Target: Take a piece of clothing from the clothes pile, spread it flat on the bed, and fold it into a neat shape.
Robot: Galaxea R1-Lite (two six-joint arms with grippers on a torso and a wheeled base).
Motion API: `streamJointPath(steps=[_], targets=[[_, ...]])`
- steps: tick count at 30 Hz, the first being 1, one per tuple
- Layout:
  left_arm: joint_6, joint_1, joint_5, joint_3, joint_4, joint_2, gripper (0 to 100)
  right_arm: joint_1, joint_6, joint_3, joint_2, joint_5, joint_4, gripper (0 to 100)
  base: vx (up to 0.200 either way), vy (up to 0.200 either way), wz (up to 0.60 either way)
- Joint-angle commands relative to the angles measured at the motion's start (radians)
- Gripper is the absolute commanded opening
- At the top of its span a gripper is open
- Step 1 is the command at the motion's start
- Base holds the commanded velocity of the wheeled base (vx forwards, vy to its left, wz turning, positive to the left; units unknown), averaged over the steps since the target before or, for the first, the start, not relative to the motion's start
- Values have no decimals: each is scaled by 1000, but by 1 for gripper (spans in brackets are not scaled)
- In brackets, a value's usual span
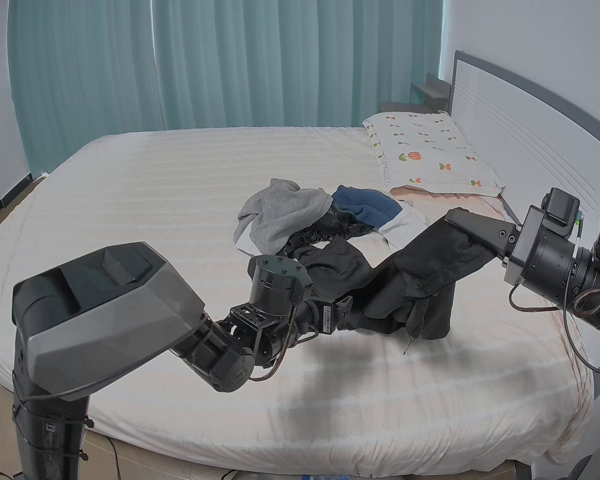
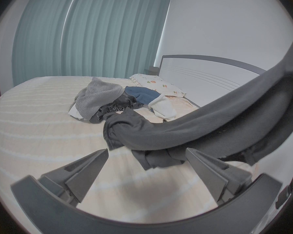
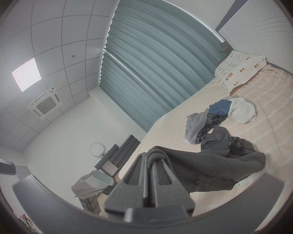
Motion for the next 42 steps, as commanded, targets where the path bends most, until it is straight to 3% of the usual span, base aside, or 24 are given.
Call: streamJointPath(steps=[1,23,24,30,36,37,39,42], targets=[[-4,1,15,-84,5,95,100,3,-8,-9,-26,2,-1,0,0,0,0],[-73,91,50,-411,37,343,100,-20,-8,-20,-45,9,-75,0,0,0,0],[-90,93,50,-420,43,343,0,-26,-8,-20,-43,9,-75,0,0,0,0],[-201,105,59,-417,75,302,0,-50,-8,-6,-14,9,-74,0,0,0,0],[-275,114,78,-285,80,134,0,-60,-11,9,27,4,-74,0,0,0,0],[-303,105,78,-170,126,-2,0,-66,-17,22,64,1,-69,0,0,0,0],[-317,97,76,-110,189,-96,0,-66,-17,26,101,-1,-67,0,0,0,0],[-418,88,75,-73,287,-240,0,-67,-15,15,182,-19,-72,0,0,0,0]])
